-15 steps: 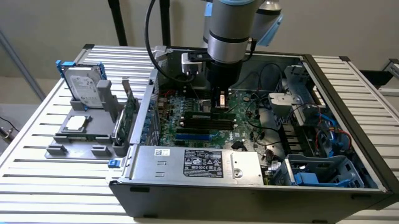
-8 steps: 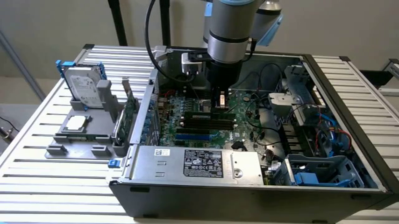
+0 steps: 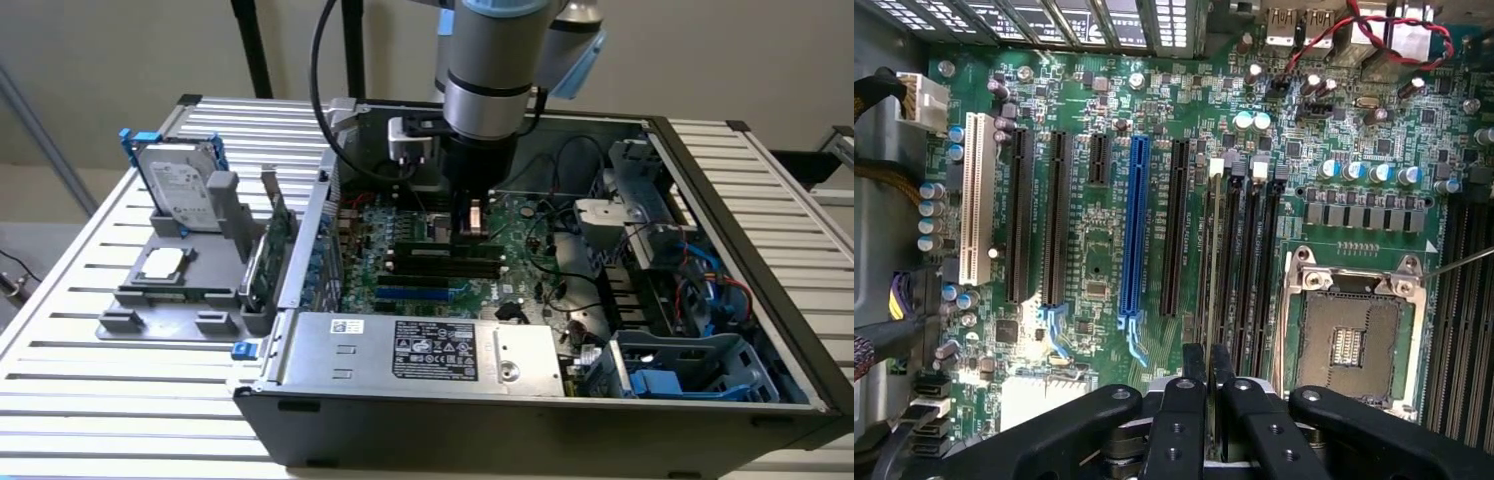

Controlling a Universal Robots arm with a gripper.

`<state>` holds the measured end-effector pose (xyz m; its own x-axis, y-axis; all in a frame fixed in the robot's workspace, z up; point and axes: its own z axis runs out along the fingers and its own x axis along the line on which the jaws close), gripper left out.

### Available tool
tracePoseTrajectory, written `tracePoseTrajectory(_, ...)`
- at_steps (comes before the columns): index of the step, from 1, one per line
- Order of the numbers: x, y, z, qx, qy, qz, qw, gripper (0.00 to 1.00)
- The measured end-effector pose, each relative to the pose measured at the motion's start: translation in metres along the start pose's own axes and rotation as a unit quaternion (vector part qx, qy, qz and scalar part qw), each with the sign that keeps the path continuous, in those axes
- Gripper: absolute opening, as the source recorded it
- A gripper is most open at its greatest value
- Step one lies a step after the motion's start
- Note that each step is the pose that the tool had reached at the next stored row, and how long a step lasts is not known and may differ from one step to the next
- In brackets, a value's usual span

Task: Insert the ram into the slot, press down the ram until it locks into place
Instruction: 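Insert the ram into the slot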

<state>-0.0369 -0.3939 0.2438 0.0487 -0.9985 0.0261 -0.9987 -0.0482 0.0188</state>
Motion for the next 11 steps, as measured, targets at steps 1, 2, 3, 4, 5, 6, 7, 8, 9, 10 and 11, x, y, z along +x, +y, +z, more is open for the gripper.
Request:
tracePoseTrajectory(1,0.0,0.0001,0.0012,0.0,0.0001,0.0,1.0,0.14)
tracePoseTrajectory(2,-0.0001,0.0,0.0021,0.0,0.0002,0.0,1.0,0.14)
tracePoseTrajectory(3,-0.0001,0.0,0.0024,0.0,0.0006,0.0,1.0,0.14)
tracePoseTrajectory(4,0.0,0.0,0.0024,-0.0001,0.0011,0.0,1.0,0.14)
tracePoseTrajectory(5,0.0,0.0,0.0024,-0.0001,0.0015,0.0,1.0,0.14)
tracePoseTrajectory(6,-0.0001,0.0,0.0027,-0.0001,0.0017,0.0,1.0,0.14)
tracePoseTrajectory(7,-0.0002,0.0,0.003,-0.0001,0.0019,0.0,1.0,0.14)
tracePoseTrajectory(8,-0.0004,0.0,0.0032,-0.0001,0.002,0.0,1.0,0.14)
tracePoseTrajectory(9,-0.0006,0.0,0.0035,-0.0001,0.0021,0.0,1.0,0.14)
tracePoseTrajectory(10,-0.0008,0.0,0.0037,0.0,0.002,0.001,1.0,0.14)
tracePoseTrajectory(11,-0.0009,0.0,0.004,0.0,0.002,0.001,1.0,0.14)
